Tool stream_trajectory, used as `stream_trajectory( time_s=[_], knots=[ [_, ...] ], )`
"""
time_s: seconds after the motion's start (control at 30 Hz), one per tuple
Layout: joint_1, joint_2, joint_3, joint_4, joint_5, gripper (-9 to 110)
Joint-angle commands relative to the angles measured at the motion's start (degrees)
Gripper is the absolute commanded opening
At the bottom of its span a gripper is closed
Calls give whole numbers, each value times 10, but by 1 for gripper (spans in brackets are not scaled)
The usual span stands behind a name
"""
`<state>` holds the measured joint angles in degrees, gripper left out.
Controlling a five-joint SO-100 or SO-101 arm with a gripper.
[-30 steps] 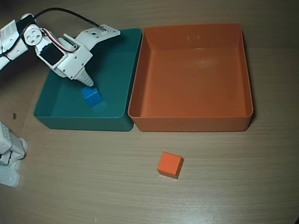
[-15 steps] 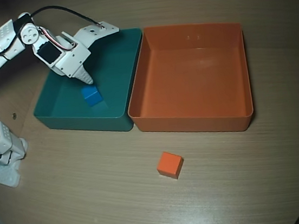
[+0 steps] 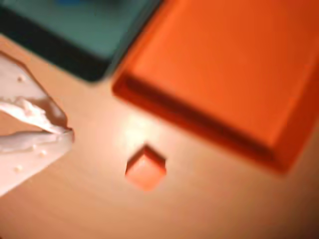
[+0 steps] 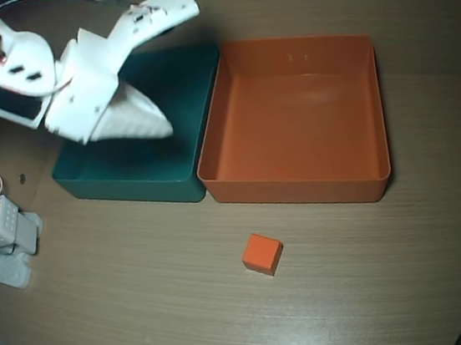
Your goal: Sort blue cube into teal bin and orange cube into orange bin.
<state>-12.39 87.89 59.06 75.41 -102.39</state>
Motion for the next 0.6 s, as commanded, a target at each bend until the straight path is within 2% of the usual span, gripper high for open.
stream_trajectory(
  time_s=[0.0, 0.37, 0.57],
  knots=[
    [67, -29, -70, -7, 3, -3],
    [136, -218, -234, -7, 4, -2],
    [152, -300, -310, -7, 4, 15]
  ],
)
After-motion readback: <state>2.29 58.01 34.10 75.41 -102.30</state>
